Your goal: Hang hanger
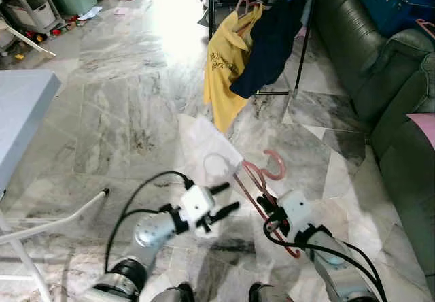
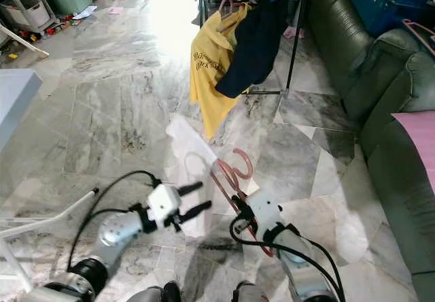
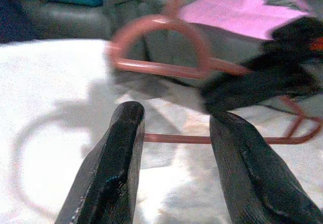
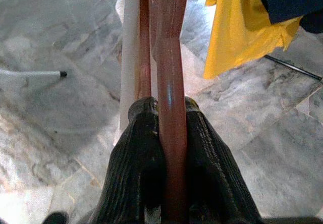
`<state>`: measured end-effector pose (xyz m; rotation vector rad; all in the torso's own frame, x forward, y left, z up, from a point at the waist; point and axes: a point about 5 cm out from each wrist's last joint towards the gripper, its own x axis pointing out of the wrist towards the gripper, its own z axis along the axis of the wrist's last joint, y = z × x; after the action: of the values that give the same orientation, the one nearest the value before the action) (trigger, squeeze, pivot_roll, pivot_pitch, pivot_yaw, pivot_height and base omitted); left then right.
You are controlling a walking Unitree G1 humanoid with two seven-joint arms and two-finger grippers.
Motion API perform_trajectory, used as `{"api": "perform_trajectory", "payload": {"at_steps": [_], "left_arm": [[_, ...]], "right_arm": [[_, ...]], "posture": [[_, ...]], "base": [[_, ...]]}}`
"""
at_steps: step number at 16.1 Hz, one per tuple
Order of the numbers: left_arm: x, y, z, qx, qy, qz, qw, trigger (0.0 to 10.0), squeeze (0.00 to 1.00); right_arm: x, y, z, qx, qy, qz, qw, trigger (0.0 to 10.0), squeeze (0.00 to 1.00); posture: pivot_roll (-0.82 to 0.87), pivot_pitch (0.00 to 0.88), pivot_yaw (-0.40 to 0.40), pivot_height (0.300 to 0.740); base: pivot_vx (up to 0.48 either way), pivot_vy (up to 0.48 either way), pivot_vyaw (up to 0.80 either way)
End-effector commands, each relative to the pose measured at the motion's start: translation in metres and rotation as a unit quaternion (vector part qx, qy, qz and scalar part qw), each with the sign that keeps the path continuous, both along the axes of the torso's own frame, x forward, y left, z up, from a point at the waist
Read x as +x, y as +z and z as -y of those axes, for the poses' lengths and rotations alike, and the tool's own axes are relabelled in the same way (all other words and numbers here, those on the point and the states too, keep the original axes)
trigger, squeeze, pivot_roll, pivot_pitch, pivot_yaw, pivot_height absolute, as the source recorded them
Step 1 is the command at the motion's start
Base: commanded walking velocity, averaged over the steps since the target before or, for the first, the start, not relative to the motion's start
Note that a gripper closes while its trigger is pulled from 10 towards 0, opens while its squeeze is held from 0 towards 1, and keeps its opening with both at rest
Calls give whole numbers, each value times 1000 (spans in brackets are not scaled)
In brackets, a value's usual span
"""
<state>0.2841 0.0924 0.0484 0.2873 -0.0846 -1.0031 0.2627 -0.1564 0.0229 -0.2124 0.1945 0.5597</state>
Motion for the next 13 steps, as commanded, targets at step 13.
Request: {"api": "perform_trajectory", "payload": {"at_steps": [13], "left_arm": [[11,4,-33,205,-20,114,972,10000,1000]], "right_arm": [[-21,-10,43,-91,76,-38,992,10000,0]], "posture": [[-214,168,58,740]], "base": [[0,0,0]]}}
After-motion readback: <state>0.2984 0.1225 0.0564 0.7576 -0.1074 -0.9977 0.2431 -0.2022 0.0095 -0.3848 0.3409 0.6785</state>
